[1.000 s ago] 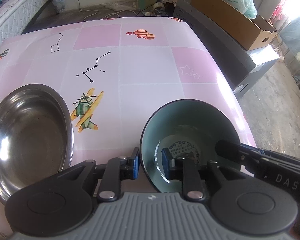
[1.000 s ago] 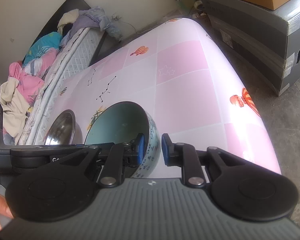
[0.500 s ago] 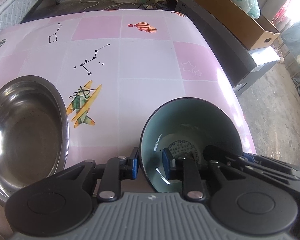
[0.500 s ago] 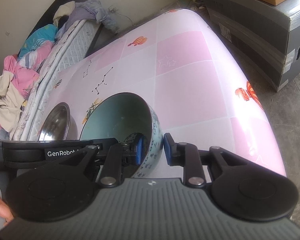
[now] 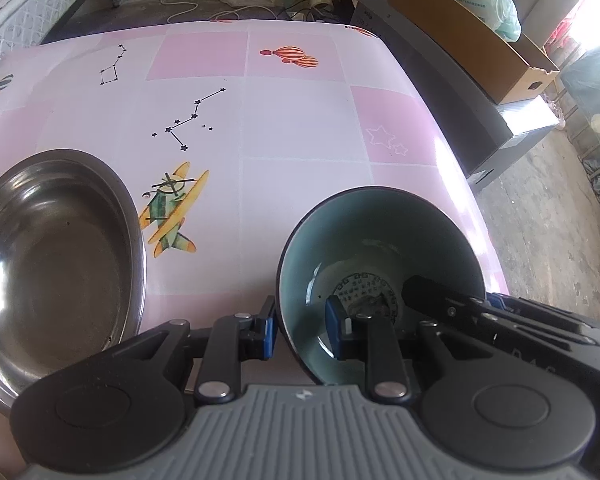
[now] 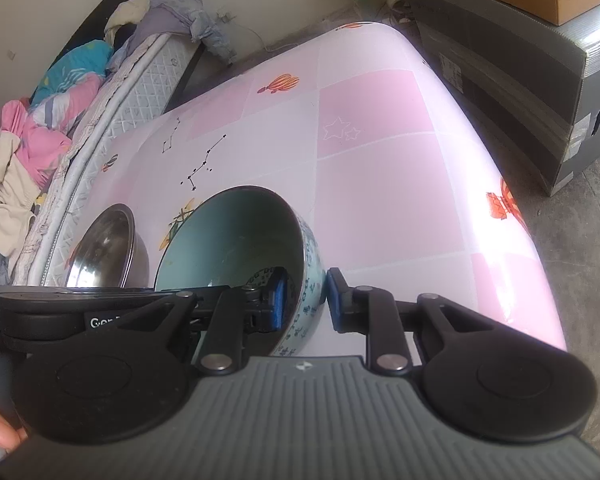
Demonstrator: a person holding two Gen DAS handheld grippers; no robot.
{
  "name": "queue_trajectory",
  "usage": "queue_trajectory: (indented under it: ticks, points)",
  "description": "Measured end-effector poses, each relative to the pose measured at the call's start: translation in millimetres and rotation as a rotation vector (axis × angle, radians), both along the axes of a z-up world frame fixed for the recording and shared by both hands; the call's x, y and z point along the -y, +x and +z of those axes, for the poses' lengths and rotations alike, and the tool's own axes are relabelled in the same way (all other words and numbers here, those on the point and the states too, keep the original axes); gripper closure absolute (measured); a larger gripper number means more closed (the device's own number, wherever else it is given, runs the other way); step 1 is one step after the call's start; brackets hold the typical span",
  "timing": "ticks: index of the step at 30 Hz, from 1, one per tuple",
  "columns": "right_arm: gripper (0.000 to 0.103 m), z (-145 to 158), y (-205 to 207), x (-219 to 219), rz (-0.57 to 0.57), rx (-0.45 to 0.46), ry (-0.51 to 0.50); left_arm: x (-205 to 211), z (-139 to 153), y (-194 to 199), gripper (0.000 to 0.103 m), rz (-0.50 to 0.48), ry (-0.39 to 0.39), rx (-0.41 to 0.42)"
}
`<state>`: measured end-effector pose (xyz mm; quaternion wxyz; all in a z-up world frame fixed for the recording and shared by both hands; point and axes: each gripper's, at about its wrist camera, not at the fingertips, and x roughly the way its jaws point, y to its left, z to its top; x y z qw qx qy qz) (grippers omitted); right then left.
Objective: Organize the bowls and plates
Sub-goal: 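Lift the teal bowl by its rim with the right tool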
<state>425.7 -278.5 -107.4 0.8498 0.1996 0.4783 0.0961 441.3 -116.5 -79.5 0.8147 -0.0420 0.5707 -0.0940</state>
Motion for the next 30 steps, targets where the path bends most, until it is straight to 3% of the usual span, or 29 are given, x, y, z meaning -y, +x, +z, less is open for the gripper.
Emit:
queue_trajectory:
  ticks: [30]
  points:
    - [0.083, 2.0, 6.3, -12.0, 0.0, -0.006, -0.045, -2.0, 5.0, -1.0, 0.077, -0.004, -0.015, 0.002]
